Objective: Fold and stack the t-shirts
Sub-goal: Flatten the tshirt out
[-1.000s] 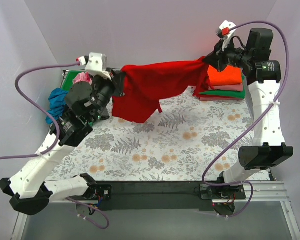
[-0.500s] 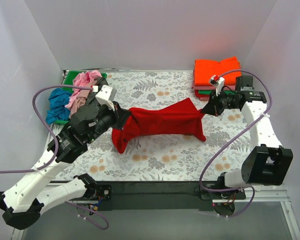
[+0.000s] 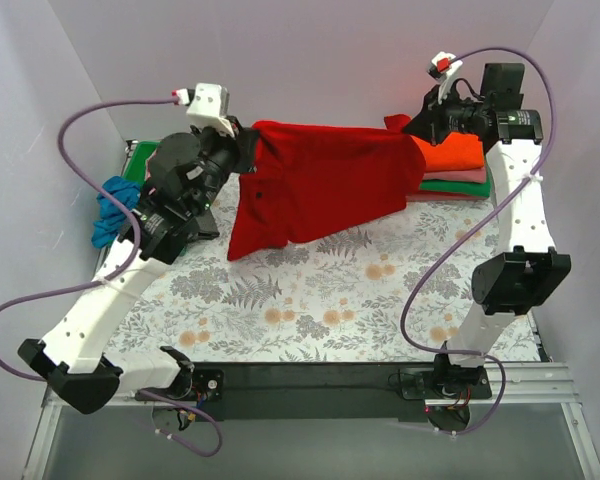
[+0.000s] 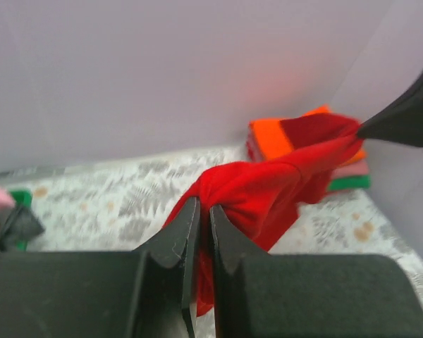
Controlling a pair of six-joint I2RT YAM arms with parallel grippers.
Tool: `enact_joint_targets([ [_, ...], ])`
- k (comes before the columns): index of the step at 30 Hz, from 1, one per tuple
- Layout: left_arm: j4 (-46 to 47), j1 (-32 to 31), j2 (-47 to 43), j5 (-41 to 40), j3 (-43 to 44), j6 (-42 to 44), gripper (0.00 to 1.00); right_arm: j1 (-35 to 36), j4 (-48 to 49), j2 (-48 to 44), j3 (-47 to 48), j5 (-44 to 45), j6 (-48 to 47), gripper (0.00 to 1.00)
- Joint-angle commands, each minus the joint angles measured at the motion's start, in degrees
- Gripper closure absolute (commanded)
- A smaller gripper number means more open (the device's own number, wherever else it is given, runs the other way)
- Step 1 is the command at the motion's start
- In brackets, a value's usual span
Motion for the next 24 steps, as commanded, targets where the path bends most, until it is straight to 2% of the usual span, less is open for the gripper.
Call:
enact_joint_targets([
  [1,4.07,0.17,-4.36,6.81,9.09,2.8,1.0,-1.17,1.68,-8.0,2.57,-0.82,-0.31,0.99],
  [8,1.27,0.08,-17.36,21.93,2.07,-3.87,1.0,-5.57,2.92,-27.42,-16.48,-1.27,-6.02,0.99],
  [11,-5.49,0.17,-21.93,29.13,-2.92,-9.57,1.0,-5.83,2.04,-39.26,-33.31,1.63,-13.64,0.99],
  [13,-9.45,0.17,-24.82,33.09,-6.0,-12.31,1.0,-5.83,-1.46,-43.07,-39.85,3.74,-17.78,0.99],
  [14,-11.99,0.17,-25.98,37.28,-8.8,-14.06,1.0,-5.83,-2.87,-44.56,-42.93,4.44,-19.46,0.99],
  [15,-13.23,0.17,-28.25,39.67,-14.4,-17.3,1.0,-5.83,-4.02,-47.36,-49.92,5.58,-23.04,0.99],
  [18,-15.44,0.17,-31.52,50.3,-25.58,-23.29,1.0,-5.83,-9.99,-51.59,-59.1,6.82,-29.04,0.99],
  [19,-16.31,0.17,-32.48,53.46,-33.1,-27.05,1.0,-5.83,-11.75,-52.39,-63.22,8.74,-32.88,0.99],
  [20,-18.06,0.17,-32.67,56.1,-36.57,-28.65,0.99,-5.83,-14.11,-53.1,-64.74,9.97,-34.66,0.99],
  [21,-19.04,0.08,-32.76,62.31,-40.17,-29.8,0.95,-5.83,-14.83,-54.06,-65.54,13.03,-35.46,0.93],
  [23,-24.04,0.08,-34.59,63.25,-44.6,-29.55,0.73,-5.83,-15.54,-54.86,-65.99,15.25,-36.0,0.75],
  [24,-25.54,0.08,-37.13,61.08,-44.6,-29.11,0.63,-5.83,-15.46,-55.12,-65.72,16.65,-35.65,0.52],
])
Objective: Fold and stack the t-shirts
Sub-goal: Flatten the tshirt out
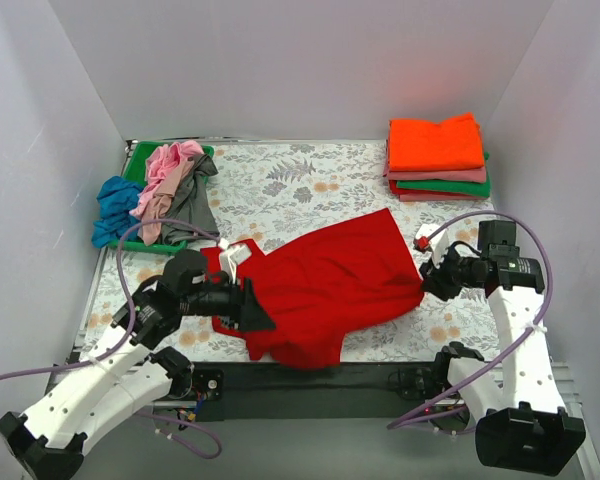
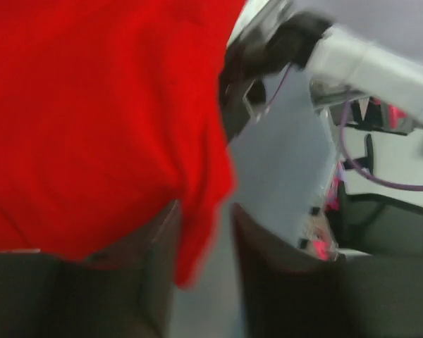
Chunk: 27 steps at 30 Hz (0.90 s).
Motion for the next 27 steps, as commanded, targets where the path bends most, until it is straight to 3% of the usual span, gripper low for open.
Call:
enact_joint_targets([
  [1,-11.09,0.28,-6.13,6.44,0.89,-3.58,0.41,-0.37,-2.76,-3.15,2.8,6.94,-4.83,0.42],
  [4,-14.8,0.19,-8.25,-2.43,5.12,-2.52,0.23,-0.37,-2.4,-0.08,5.0,6.94,-3.34,0.29],
  [9,-16.75,0.19,-5.88,-15.7,3.74,-7.86,0.22,-0.37,-1.27,9.48,7.63,3.0,1.75,0.28],
  [15,-10.86,0.28,-1.67,-32.05,-0.67,-12.28,0.22,-0.37,8.57,23.36,6.93,3.77,11.68,0.28],
  [20,-4.82,0.36,7.73,-44.88,-1.11,-11.05,0.22,0.51,18.06,34.78,9.81,7.64,17.58,0.29],
  [24,0.83,1.67,20.27,-48.86,2.75,-6.14,0.2,2.44,19.65,42.87,16.24,8.35,19.69,0.29],
  [27,2.5,6.77,29.5,-47.72,8.46,-0.87,0.2,3.85,19.92,48.07,21.16,7.12,21.19,0.29],
])
